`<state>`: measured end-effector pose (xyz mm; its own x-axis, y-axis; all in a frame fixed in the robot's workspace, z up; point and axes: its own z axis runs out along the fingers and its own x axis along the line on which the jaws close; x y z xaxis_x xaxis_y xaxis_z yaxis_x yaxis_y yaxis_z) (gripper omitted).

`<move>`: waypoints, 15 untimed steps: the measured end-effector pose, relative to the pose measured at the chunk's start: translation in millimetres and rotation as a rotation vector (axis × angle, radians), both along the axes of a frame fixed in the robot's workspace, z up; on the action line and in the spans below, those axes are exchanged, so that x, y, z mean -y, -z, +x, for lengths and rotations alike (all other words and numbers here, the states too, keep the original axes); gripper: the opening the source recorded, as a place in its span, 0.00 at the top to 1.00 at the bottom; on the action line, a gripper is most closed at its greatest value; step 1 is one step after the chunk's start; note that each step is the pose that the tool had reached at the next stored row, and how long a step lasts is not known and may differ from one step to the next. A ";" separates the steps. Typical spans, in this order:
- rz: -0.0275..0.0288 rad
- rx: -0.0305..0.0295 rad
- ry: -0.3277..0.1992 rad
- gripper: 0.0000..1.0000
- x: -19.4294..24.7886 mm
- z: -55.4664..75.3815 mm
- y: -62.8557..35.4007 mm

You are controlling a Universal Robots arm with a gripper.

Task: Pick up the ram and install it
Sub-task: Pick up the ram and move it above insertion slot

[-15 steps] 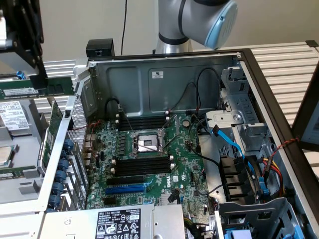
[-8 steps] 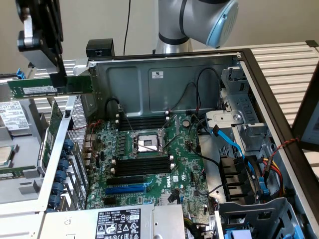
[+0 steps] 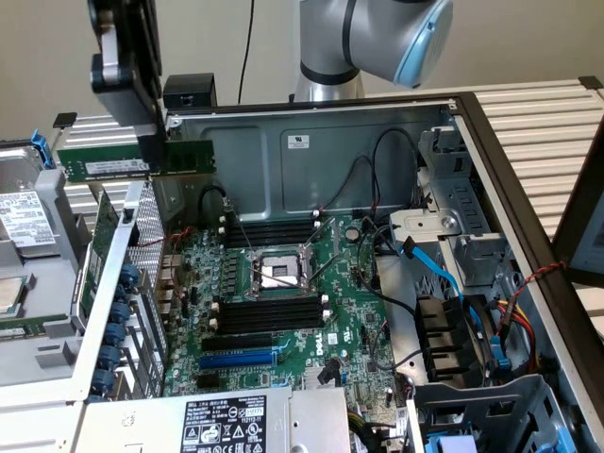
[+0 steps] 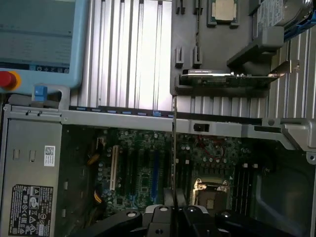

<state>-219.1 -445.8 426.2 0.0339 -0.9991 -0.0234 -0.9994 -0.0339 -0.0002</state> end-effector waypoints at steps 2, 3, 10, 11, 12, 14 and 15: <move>0.0000 -0.0001 0.000 0.87 -0.5 9.1 0.2; 0.0000 0.0000 0.000 0.87 -0.8 13.8 0.3; 0.0000 0.0000 0.000 0.87 -3.8 45.5 1.1; 0.0000 0.0000 0.000 0.87 -5.1 49.8 1.3; 0.0000 0.0000 0.000 0.87 -6.2 54.3 1.6; 0.0000 0.0000 0.000 0.87 -8.1 63.4 2.4; -0.0001 0.0000 0.000 0.87 -9.1 67.9 2.9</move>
<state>-151.2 -436.6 423.4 0.0339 -0.9992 -0.0233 -0.9994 -0.0339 -0.0002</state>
